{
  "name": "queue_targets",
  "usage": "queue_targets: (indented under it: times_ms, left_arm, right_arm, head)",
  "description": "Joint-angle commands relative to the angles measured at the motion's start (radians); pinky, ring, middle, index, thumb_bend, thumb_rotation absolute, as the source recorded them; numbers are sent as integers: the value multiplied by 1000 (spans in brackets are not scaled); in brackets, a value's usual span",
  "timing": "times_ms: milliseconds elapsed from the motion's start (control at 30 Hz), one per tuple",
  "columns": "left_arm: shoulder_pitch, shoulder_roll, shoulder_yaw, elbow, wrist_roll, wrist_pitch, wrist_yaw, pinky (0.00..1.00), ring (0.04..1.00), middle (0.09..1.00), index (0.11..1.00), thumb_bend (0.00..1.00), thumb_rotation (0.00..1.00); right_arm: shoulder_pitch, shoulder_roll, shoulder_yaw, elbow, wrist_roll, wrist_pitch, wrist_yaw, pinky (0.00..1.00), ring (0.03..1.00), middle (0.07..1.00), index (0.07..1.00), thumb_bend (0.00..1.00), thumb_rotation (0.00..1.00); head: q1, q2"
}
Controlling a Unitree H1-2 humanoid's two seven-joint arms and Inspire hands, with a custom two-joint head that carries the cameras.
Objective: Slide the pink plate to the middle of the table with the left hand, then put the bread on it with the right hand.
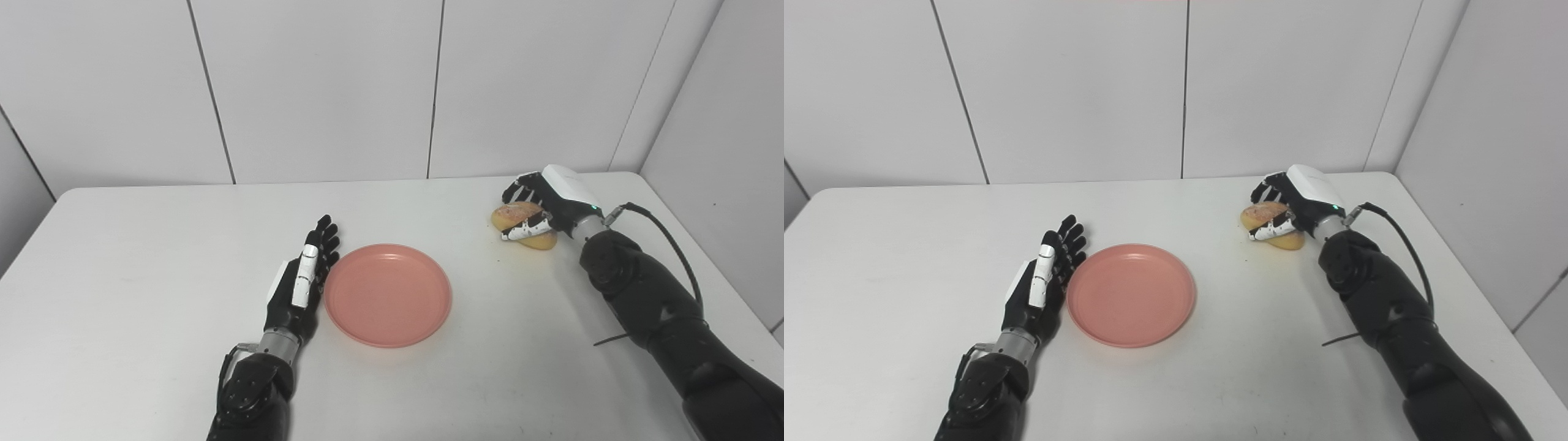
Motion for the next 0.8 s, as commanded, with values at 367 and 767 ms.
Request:
queue_targets:
  times_ms: [367, 767]
  left_arm:
    - [20, -7, -5, 12, -6, -11, -14, 1000, 1000, 997, 981, 684, 1000]
    - [20, -10, 0, 9, -14, -11, -14, 1000, 1000, 993, 980, 686, 1000]
  right_arm:
    - [21, 59, -67, -271, 43, -49, -36, 297, 372, 470, 545, 507, 0]
    - [62, 145, -49, -487, 46, -7, 58, 257, 365, 465, 545, 506, 0]
  head:
    - [5, -1]
    - [6, 3]
